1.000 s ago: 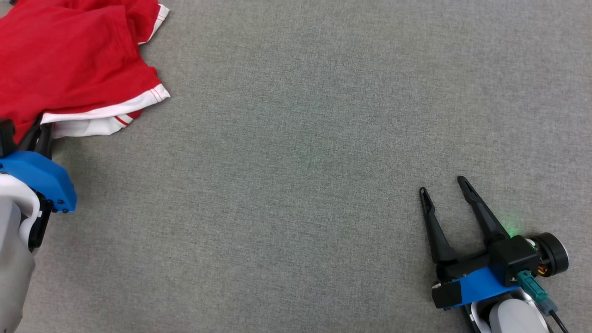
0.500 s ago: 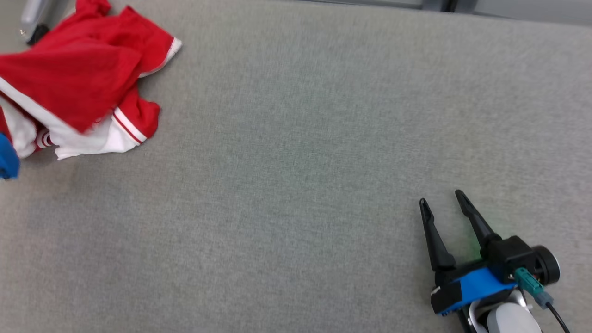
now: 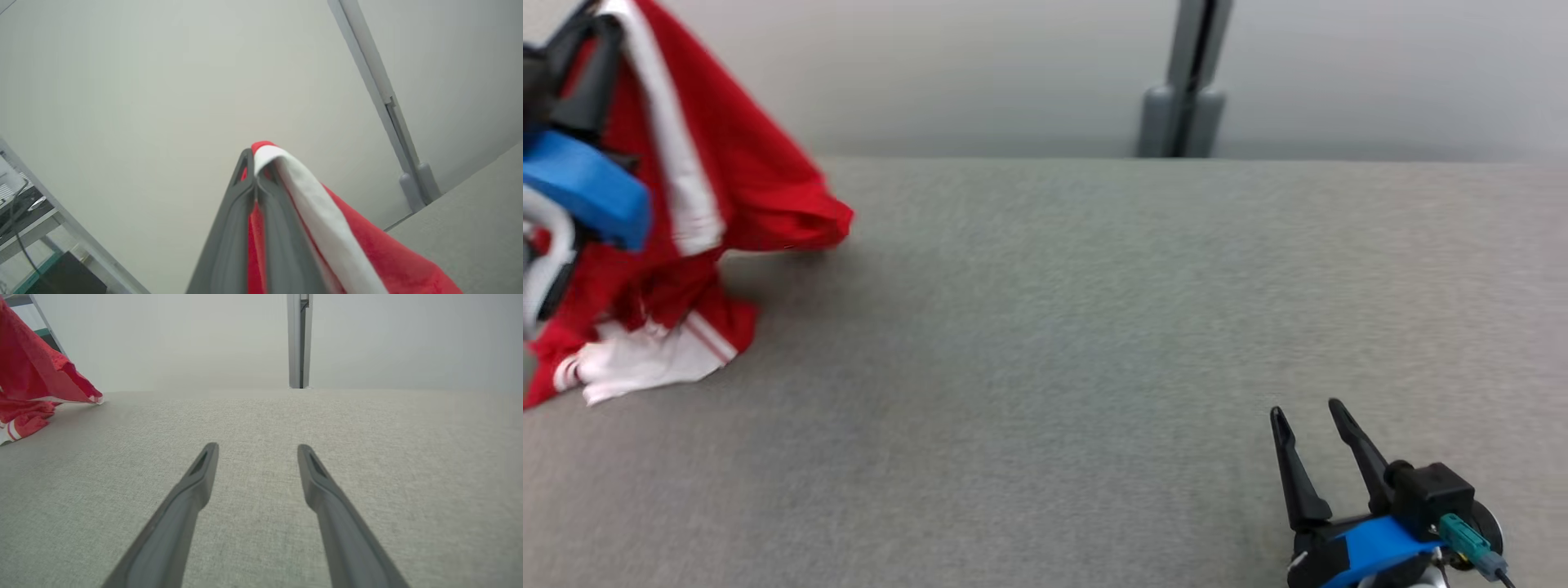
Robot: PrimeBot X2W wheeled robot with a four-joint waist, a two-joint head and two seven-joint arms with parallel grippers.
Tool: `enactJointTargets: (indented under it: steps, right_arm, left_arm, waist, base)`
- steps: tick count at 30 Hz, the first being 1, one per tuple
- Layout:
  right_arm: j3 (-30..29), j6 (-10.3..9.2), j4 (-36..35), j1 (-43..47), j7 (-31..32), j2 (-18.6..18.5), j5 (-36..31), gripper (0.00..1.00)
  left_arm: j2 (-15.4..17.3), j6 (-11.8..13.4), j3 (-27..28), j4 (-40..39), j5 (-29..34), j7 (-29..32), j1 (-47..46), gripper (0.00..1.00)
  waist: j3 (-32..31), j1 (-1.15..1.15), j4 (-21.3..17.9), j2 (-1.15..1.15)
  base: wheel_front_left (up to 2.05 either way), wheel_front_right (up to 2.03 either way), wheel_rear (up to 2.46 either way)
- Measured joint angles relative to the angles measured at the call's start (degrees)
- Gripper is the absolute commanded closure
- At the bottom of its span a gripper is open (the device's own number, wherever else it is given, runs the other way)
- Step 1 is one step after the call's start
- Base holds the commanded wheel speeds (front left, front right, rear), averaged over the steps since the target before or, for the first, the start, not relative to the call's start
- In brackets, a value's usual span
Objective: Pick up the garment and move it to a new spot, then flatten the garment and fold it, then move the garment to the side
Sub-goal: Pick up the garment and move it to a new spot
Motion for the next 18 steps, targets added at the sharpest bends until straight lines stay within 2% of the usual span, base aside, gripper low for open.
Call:
enactJointTargets:
  steps: [6, 10, 11, 14, 18]
  right_arm:
    - [-1.9, 0.0, 0.4, 1.6, 0.0, 0.0, 0.9, 0.0]
    - [-2.9, 0.0, 0.2, 1.6, 0.0, 0.0, 1.4, 0.0]
    - [-3.1, 0.0, 0.1, 1.6, 0.0, 0.0, 1.5, 0.0]
    - [-2.6, 0.0, 0.1, 1.2, 0.0, -0.1, 2.1, 0.0]
    - [-1.1, 0.0, 0.1, -0.6, 0.0, 0.0, 3.2, 0.0]
  left_arm:
    - [-2.3, 0.5, -2.5, -12.8, -0.1, 5.5, 0.0, 1.0]
    - [-5.4, 0.8, -4.7, -18.8, -0.5, 7.9, 0.4, 1.0]
    - [-7.4, 0.9, -5.8, -20.1, -0.8, 8.2, 0.8, 1.0]
    - [-10.6, 1.1, -7.8, -19.0, -0.9, 7.8, 1.8, 1.0]
    - [-16.1, 1.3, -9.7, -11.9, -1.8, 4.7, 3.9, 1.0]
  waist:
    - [-3.4, -0.01, -6.4, 0.0]
    - [-3.7, -0.01, -10.7, 0.0]
    - [-3.1, -0.01, -12.5, 0.0]
    - [-1.1, 0.0, -14.1, 0.0]
    - [2.1, 0.01, -15.6, 0.0]
  base:
    - [0.0, 0.0, 0.0]
    - [0.0, 0.0, 0.0]
    - [0.0, 0.0, 0.0]
    - [0.0, 0.0, 0.0]
    - [0.0, 0.0, 0.0]
